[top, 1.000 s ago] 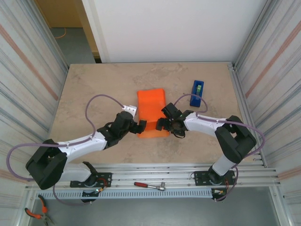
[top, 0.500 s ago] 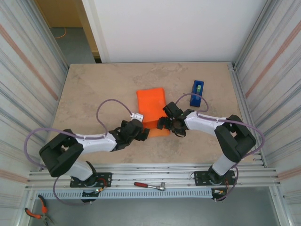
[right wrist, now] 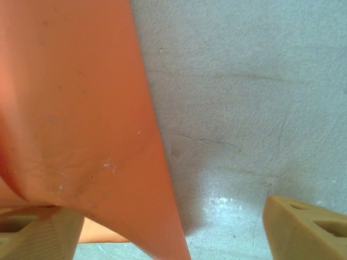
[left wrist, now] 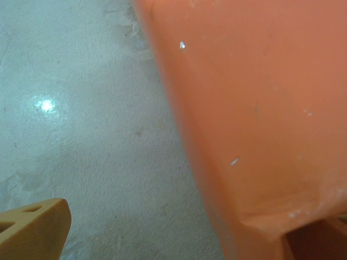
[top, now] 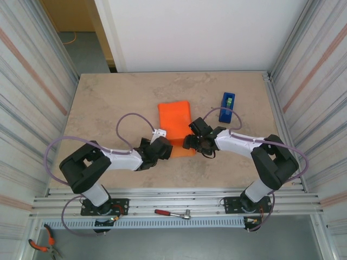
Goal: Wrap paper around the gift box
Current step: Fold the third fold of the wrapping paper on the gift box.
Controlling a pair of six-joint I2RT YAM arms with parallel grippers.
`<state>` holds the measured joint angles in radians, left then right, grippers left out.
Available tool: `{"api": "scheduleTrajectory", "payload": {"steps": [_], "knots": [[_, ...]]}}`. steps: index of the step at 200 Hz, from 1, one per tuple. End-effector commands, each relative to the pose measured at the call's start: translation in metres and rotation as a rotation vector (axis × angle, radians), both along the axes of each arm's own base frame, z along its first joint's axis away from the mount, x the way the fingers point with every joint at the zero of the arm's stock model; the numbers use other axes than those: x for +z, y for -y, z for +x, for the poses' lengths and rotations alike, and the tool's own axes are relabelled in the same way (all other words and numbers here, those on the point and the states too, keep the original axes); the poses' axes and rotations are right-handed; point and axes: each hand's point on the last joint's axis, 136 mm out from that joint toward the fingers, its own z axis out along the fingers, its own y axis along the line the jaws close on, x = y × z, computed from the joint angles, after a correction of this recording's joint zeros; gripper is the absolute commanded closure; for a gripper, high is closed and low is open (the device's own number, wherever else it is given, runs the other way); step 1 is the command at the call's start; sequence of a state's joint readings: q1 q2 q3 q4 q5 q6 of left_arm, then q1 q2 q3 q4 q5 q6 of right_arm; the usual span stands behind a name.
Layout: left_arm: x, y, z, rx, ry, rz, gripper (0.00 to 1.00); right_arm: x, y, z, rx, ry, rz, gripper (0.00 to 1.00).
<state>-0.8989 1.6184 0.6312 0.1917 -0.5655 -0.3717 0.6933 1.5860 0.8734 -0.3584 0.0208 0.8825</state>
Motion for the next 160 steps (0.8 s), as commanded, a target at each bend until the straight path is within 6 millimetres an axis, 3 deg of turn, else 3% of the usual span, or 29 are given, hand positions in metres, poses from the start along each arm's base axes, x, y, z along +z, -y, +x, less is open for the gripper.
{"api": "scheduleTrajectory", "payload": {"steps": [1, 40, 95, 104, 128, 139, 152, 160], "knots": [[0.007, 0.002, 0.007, 0.038, 0.04, -0.015, 0.01, 0.008, -0.01, 0.006, 0.007, 0.015, 0.021, 0.23], [0.002, 0.0, 0.004, 0.035, 0.031, -0.015, 0.01, 0.004, -0.016, 0.012, 0.005, 0.01, 0.018, 0.38], [-0.001, 0.002, 0.004, 0.026, 0.02, -0.016, 0.01, -0.004, -0.017, 0.008, -0.027, -0.011, -0.022, 0.5], [-0.002, 0.002, 0.003, 0.023, 0.018, -0.017, 0.01, -0.004, -0.017, 0.008, -0.032, -0.011, -0.029, 0.56], [-0.003, 0.003, 0.003, 0.021, 0.016, -0.018, 0.01, -0.005, -0.014, 0.007, -0.048, -0.018, -0.055, 0.85], [-0.003, 0.003, 0.002, 0.02, 0.015, -0.016, 0.01, -0.006, -0.013, 0.006, -0.055, -0.021, -0.064, 0.84], [-0.003, 0.004, 0.002, 0.018, 0.014, -0.018, 0.01, -0.005, -0.012, 0.006, -0.062, -0.025, -0.076, 0.67], [-0.003, 0.004, 0.002, 0.017, 0.014, -0.019, 0.01, -0.006, -0.012, 0.005, -0.066, -0.029, -0.083, 0.64]]}}
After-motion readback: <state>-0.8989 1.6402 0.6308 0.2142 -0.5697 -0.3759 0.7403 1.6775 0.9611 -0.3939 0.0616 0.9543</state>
